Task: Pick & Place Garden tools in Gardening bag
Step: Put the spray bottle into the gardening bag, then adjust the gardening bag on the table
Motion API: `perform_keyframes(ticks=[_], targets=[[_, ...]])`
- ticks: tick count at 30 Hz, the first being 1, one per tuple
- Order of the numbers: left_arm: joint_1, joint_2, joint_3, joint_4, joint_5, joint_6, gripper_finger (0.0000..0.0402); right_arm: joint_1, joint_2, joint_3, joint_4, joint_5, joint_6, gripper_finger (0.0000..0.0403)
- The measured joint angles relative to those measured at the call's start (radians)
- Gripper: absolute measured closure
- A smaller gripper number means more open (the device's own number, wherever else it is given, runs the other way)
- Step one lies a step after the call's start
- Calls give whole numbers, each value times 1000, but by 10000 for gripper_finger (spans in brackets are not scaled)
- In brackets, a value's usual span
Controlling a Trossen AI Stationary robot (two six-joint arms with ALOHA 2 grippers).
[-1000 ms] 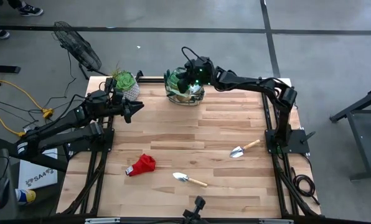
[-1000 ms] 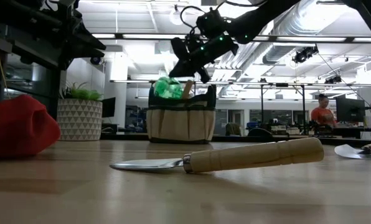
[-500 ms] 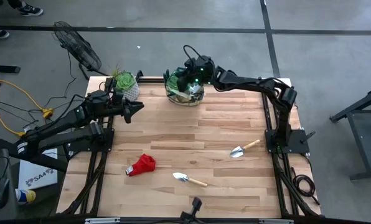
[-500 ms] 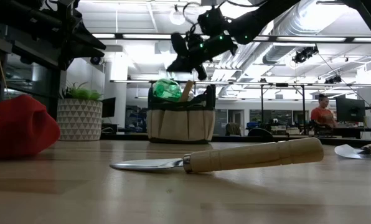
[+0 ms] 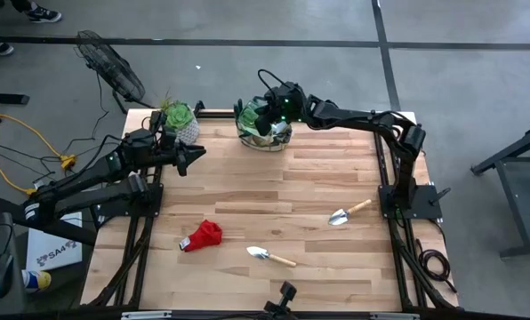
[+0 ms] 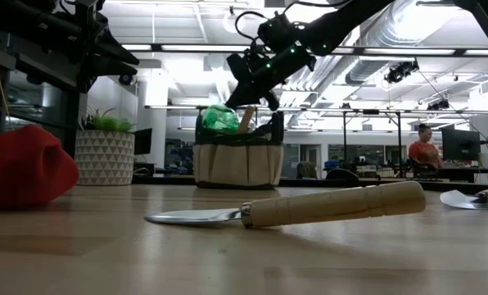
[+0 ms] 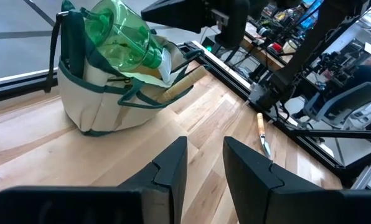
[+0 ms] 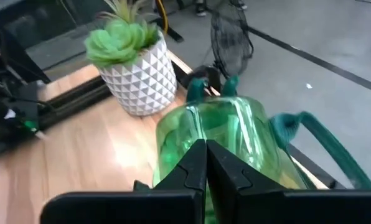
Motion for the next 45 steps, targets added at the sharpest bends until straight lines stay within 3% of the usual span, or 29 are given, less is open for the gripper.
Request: perform_keyframes(ticks=[13, 17, 25, 36, 45], targets=[[0, 0, 0, 0, 3, -4, 300, 2, -23, -1, -157, 35, 8, 401], [0, 0, 0, 0, 4, -5, 300, 2, -37, -1, -195, -59, -5, 401], [0, 0, 0, 0, 5, -5, 300, 10, -56, -1, -250, -78, -32, 401], [0, 0, 0, 0, 7, -6, 300, -4, -148, -1, -404, 11, -86, 401], [0, 0, 0, 1, 7, -6, 300, -30, -153, 0, -501, -1, -136, 401]])
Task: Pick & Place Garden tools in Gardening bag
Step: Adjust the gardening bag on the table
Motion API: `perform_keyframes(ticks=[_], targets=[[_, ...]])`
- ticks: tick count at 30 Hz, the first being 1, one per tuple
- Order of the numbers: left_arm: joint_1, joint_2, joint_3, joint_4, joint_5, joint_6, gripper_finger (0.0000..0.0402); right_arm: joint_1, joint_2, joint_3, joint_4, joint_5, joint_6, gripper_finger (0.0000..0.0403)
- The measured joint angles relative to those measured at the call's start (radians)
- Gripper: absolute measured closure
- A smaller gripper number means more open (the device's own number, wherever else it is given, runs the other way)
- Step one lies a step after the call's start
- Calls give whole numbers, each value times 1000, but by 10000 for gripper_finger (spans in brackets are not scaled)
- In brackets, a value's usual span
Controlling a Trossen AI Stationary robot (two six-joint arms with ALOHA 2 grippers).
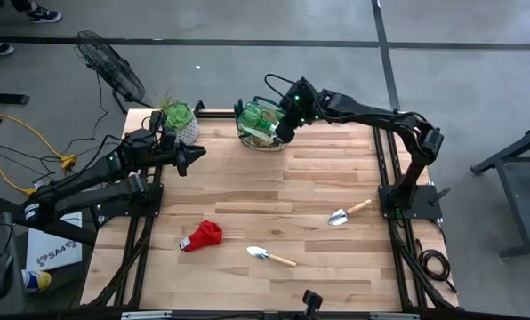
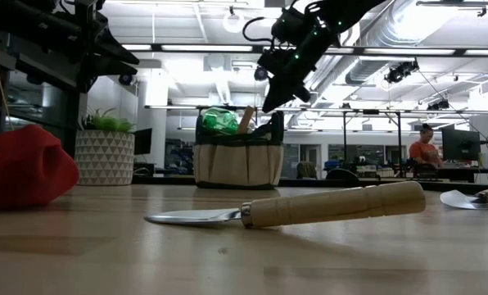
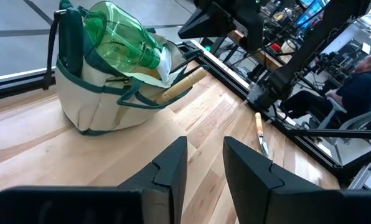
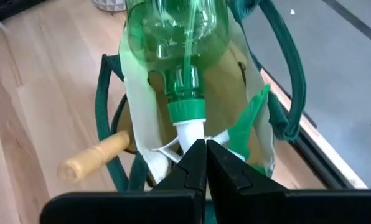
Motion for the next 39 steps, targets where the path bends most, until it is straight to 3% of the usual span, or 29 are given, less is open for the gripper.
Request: perform_keyframes(ticks=[7, 13, 17, 20, 27, 30, 39], targets=[[0, 0, 0, 0, 0, 0, 300, -35, 20, 1, 20, 34, 10, 401], [0, 0, 0, 0, 1, -6, 300, -87, 8, 0, -8, 32, 281, 401], [0, 0, 0, 0, 1, -6, 300, -107, -5, 0, -12, -76, 409, 395], [0, 0, 0, 0, 1, -6, 300, -116, -6, 0, -44, -128, 456, 371], [0, 0, 0, 0, 1, -5, 300, -120, -6, 0, -177, -77, 513, 276], [0, 0, 0, 0, 1, 0, 300, -120, -3, 0, -178, -103, 529, 246], [0, 0, 0, 0, 0, 3, 300, -104, 35, -4, -153, -110, 576, 223]])
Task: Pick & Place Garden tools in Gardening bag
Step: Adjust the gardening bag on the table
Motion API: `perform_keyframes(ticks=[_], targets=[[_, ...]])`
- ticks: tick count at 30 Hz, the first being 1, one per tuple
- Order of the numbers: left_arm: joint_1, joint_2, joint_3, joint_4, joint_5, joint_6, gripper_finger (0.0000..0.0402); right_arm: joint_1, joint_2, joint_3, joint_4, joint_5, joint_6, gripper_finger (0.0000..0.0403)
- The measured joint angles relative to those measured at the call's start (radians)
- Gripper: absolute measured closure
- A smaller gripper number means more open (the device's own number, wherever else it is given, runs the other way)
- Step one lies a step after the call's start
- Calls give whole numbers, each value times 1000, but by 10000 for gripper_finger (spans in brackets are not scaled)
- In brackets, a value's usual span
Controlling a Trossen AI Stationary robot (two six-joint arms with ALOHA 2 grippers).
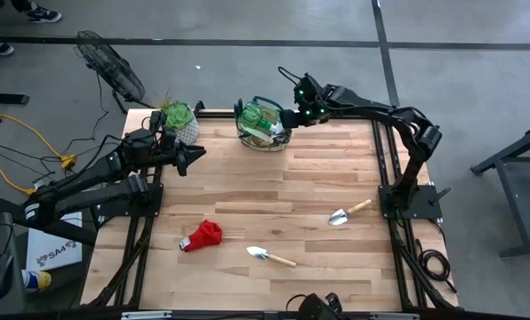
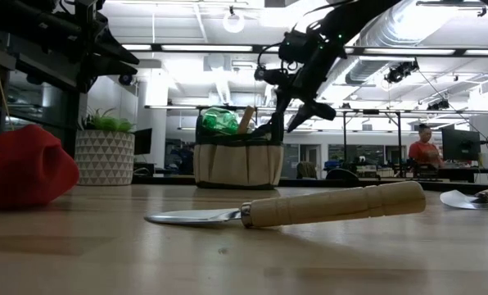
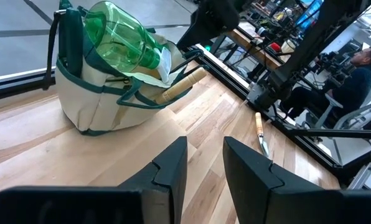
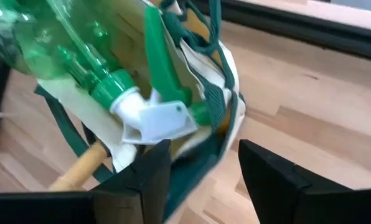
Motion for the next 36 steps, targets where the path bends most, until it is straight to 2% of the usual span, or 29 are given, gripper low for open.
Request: perform_keyframes(ticks=[16, 21, 29, 36], targets=[[0, 0, 0, 0, 2, 1, 300, 24, 37, 0, 9, -9, 24, 235], [0, 0, 0, 0, 3, -1, 300, 17, 36, 0, -13, -18, 17, 281], [0, 0, 0, 0, 3, -2, 300, 17, 35, 0, -21, -18, -33, 390], [0, 0, 0, 0, 5, -10, 300, 17, -16, -1, -87, -8, -56, 399]])
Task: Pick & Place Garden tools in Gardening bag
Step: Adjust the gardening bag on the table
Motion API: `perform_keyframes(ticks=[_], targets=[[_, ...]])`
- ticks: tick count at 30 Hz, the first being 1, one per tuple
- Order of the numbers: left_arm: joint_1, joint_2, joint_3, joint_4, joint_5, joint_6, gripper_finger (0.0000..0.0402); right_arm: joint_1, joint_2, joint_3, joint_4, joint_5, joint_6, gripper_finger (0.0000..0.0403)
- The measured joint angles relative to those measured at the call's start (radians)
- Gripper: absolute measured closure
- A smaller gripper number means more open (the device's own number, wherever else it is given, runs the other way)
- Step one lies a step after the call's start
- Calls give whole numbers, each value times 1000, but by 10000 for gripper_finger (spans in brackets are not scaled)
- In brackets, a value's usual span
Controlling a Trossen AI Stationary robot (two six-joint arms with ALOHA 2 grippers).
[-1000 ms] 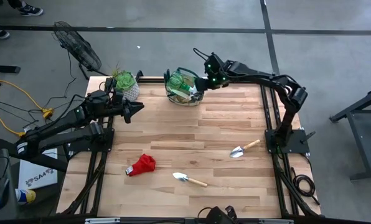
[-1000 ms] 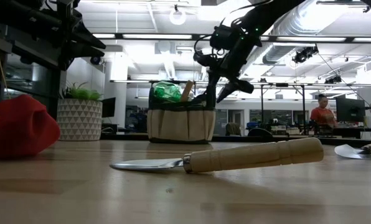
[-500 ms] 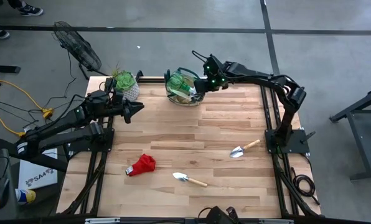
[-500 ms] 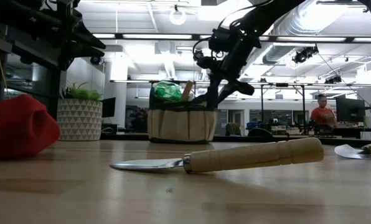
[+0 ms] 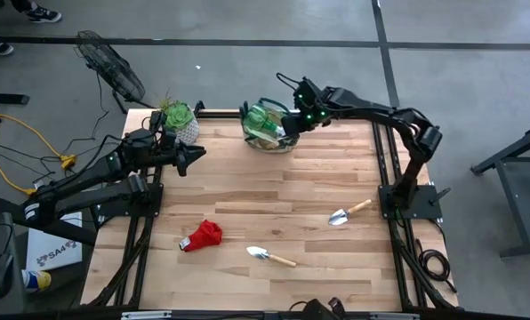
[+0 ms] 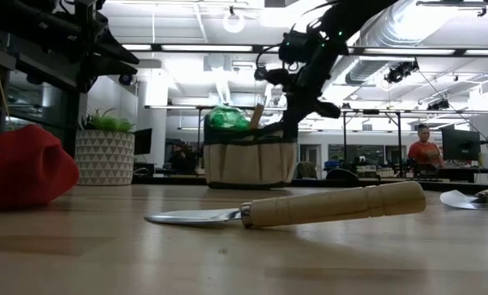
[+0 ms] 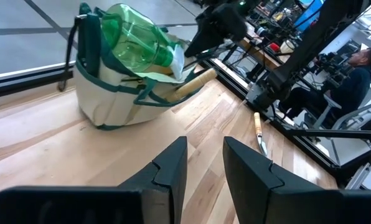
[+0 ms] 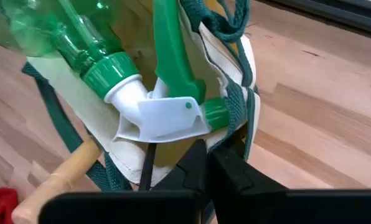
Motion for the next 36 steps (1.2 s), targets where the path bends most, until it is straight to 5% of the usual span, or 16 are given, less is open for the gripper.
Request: perform_keyframes(ticks=[11, 15, 36], targets=[[0, 0, 0, 0, 19, -6, 300, 27, -68, 0, -303, -155, -101, 399], [0, 0, 0, 0, 19, -7, 300, 78, -68, 0, -382, -138, -143, 400], [0, 0, 0, 1, 17, -11, 300, 346, -67, 0, -265, -297, -142, 399]])
